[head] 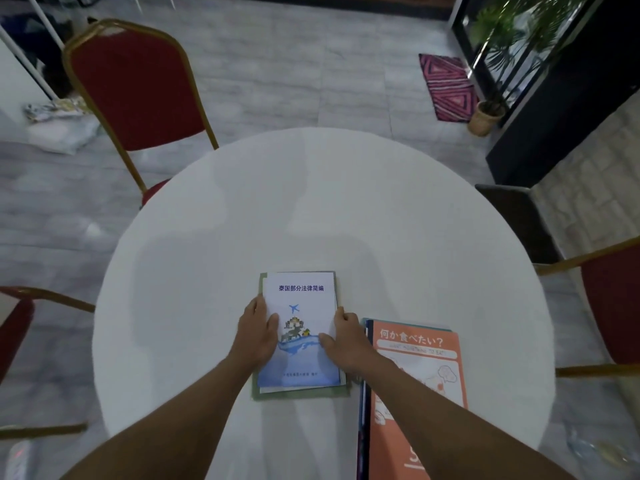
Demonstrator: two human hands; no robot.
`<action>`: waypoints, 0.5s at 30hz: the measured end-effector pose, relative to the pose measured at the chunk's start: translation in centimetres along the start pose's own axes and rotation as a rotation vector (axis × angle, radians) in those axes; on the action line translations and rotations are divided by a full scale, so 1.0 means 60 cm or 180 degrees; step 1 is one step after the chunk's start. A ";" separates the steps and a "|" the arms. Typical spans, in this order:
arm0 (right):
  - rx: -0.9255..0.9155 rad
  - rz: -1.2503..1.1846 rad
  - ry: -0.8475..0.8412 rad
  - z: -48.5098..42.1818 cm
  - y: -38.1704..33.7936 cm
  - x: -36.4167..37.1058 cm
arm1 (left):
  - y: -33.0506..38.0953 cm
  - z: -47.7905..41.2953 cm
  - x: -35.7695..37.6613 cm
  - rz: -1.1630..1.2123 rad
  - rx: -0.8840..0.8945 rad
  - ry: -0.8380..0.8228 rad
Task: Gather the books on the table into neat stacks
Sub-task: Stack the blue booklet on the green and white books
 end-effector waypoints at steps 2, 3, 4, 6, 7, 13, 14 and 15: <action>0.0014 0.0030 -0.0032 0.000 -0.003 0.002 | -0.002 -0.001 0.000 -0.0075 -0.0018 -0.0058; 0.0017 0.0035 -0.0031 0.000 -0.004 0.003 | -0.003 -0.001 0.001 -0.0081 -0.0033 -0.0080; 0.0021 0.0027 -0.0023 0.000 -0.004 0.003 | -0.004 -0.002 0.003 -0.0080 -0.0061 -0.0101; 0.0034 -0.0033 -0.0001 -0.001 -0.002 0.003 | -0.007 -0.005 0.008 -0.0153 -0.0224 -0.0130; 0.0039 -0.0060 0.0006 -0.001 -0.001 0.003 | -0.010 -0.005 0.010 -0.0215 -0.0364 -0.0144; 0.0058 -0.0080 -0.0015 -0.004 0.003 0.007 | -0.020 0.002 0.022 -0.0416 -0.0588 -0.0312; 0.0053 -0.0115 -0.0017 -0.004 0.003 0.007 | -0.020 0.002 0.021 -0.0410 -0.0530 -0.0335; 0.0039 -0.0163 -0.0021 -0.003 0.004 0.006 | -0.021 0.004 0.019 -0.0407 -0.0462 -0.0348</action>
Point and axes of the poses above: each hand's wrist, its own z-axis away from the middle knuckle, its own x-axis out of the palm, y = z × x, the point moved 8 cm from there along -z, towards the middle knuckle, and after that the axes turned 3 degrees about -y, right-handed, at the moved point
